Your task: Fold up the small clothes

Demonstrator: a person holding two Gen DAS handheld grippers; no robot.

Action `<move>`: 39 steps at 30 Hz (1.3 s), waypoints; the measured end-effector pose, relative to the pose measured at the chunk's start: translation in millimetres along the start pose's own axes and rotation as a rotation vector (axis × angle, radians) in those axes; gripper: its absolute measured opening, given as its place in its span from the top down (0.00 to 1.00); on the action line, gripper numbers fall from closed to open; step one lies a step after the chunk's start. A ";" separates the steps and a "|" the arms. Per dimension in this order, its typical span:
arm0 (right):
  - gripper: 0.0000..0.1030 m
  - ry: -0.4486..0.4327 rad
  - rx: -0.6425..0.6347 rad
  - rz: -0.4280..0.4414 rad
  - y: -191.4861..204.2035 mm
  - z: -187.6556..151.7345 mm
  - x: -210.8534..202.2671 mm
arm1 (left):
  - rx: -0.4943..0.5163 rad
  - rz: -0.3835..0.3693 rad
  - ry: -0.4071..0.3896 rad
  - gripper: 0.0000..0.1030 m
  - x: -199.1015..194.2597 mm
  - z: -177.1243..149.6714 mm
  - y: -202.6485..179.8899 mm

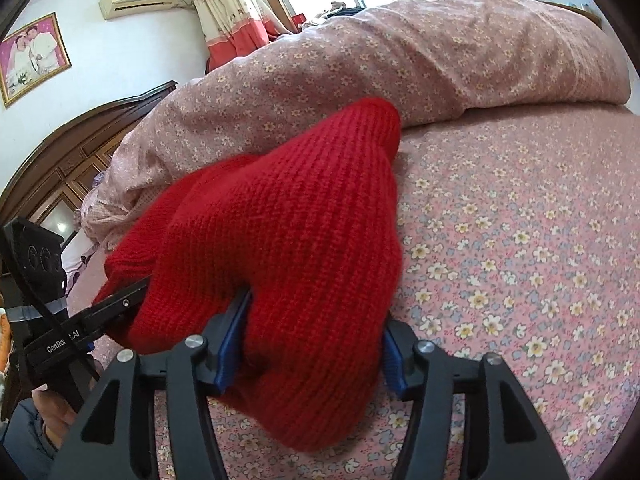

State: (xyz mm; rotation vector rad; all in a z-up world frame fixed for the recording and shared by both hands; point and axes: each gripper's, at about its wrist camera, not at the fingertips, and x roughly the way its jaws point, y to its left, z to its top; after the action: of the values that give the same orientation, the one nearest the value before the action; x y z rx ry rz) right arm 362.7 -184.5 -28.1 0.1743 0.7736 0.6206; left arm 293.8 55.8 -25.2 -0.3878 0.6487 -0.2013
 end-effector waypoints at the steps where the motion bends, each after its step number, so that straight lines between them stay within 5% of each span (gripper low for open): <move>1: 0.42 0.001 0.004 0.000 -1.1 0.3 -0.1 | -0.002 0.003 0.001 0.45 0.0 0.6 0.4; 3: 0.37 -0.002 0.006 -0.009 -1.0 1.5 -1.0 | -0.016 0.007 0.000 0.41 -0.6 0.2 1.1; 8: 0.21 -0.030 -0.007 -0.060 5.6 6.6 -8.5 | -0.075 0.053 0.043 0.15 0.7 3.8 11.3; 14: 0.16 -0.031 -0.030 -0.134 27.1 15.3 -35.3 | -0.135 0.137 0.098 0.12 -20.0 5.9 4.9; 23: 0.16 -0.227 -0.172 -0.090 88.8 -4.2 -105.5 | 0.294 0.272 -0.175 0.12 -124.7 17.6 -100.9; 27: 0.16 -0.323 -0.280 -0.101 112.8 -18.3 -138.3 | 0.394 0.250 -0.277 0.12 -159.9 7.3 -130.9; 31: 0.13 -0.390 -0.316 -0.139 121.6 -30.0 -161.1 | 0.391 0.191 -0.327 0.11 -168.1 -6.2 -131.8; 39: 0.13 -0.347 -0.298 -0.265 88.8 -51.6 -130.0 | 0.353 0.233 -0.232 0.11 -115.8 -38.6 -88.5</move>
State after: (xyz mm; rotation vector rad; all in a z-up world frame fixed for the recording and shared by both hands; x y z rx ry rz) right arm 214.6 -192.2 45.7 -0.0937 0.3544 0.4311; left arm 173.9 -1.0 46.5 0.0067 0.4143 -0.0450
